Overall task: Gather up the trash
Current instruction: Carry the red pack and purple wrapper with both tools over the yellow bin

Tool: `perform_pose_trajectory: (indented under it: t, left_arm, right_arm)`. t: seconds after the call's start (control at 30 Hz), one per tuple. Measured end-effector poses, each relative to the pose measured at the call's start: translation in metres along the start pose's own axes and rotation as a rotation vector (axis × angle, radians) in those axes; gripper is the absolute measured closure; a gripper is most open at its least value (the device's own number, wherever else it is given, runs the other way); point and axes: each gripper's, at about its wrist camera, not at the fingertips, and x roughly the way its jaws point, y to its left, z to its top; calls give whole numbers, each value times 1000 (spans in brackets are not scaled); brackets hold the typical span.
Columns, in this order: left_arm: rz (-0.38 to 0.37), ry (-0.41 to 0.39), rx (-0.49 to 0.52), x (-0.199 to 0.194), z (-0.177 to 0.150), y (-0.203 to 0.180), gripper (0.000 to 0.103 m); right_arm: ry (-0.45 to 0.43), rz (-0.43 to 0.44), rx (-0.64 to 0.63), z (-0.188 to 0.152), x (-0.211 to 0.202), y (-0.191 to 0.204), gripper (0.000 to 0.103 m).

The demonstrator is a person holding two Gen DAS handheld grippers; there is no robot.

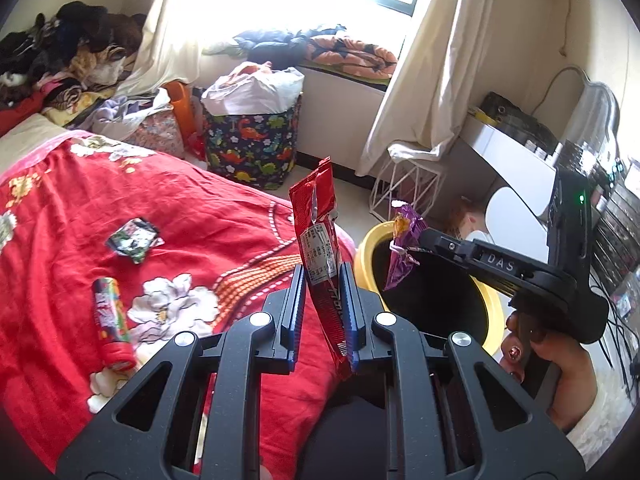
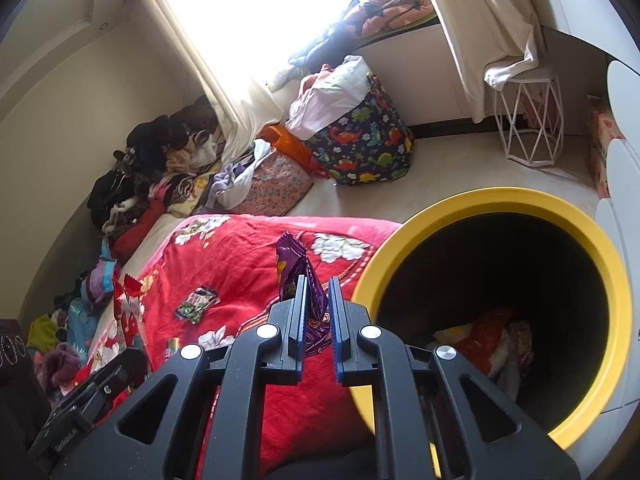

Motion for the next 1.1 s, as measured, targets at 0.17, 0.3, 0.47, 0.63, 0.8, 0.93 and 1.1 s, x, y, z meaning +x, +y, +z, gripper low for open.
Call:
perform_pose_trajectory:
  t: [0.17,0.3,0.47,0.63,0.8,0.93,1.1]
  left_arm:
    - [-16,11,19,7,-2,-11,91]
    - [-29,19,36,12,-2,-19,91]
    - [-44,28,57,19,-3,-31,91]
    - [-58,36,83,26,-4,-42,91]
    - [-74,48,110,32,-6,-54,91]
    - [-86,60,128,38,-7,-62,91]
    - [-101,82,155,50,-8,-73,91]
  right_arm:
    - [-15,-22,27,2,-8,-15,93]
    - [-30,-48,41,3,-14,-26,93]
    - [-47,-83,68,6,-22,-44,93]
    - [-62,-111,85,7,-28,-57,93]
    - [-75,-140,106,8,-33,-69,93]
    - [-80,-160,131,7,-36,-80,93]
    - [-86,-187,152,7,-40,-90,93]
